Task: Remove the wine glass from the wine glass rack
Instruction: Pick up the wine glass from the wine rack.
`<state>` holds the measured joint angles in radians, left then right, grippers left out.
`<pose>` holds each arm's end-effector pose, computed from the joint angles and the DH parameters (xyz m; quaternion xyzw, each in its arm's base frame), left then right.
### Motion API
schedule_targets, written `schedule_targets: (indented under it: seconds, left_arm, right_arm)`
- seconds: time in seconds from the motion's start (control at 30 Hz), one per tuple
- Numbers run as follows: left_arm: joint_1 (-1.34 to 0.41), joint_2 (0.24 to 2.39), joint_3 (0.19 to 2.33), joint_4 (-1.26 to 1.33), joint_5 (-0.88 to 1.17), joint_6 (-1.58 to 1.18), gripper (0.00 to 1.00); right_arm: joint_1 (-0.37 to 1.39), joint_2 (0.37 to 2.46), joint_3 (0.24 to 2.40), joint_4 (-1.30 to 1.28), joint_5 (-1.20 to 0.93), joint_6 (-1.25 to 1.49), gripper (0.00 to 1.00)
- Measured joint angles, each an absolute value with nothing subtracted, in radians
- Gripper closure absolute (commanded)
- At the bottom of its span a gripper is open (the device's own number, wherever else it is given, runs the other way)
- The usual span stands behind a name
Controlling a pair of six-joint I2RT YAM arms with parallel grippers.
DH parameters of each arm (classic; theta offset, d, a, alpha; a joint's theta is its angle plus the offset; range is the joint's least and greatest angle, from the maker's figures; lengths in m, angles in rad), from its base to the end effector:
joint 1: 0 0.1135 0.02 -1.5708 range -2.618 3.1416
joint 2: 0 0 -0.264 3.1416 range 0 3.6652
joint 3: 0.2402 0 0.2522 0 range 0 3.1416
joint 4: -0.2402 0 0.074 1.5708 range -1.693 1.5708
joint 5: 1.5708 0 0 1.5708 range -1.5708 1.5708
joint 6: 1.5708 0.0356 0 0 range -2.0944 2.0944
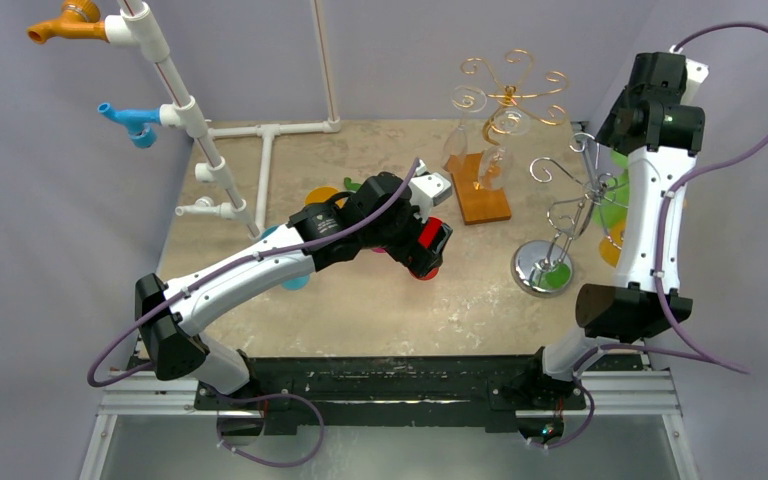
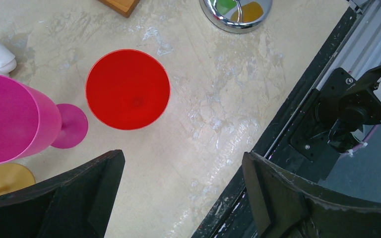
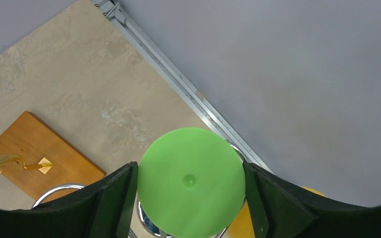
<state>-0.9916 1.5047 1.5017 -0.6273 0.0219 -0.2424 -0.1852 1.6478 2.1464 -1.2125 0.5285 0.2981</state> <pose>0.1834 -0.2818 0.3716 0.3308 0.8278 -0.2701 0.3639 0.2974 -0.0740 0.4780 0.3155 0.8266 -0.2146 0.4138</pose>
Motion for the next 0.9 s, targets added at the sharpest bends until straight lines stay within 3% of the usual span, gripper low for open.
schedule_targets:
  seconds: [0.9]
  left_arm:
    - [-0.992, 1.505, 1.502, -0.627, 0.027, -0.243, 0.03]
  right_arm:
    - [-0.183, 1.628, 2.147, -1.206, 0.58, 0.314, 0.53]
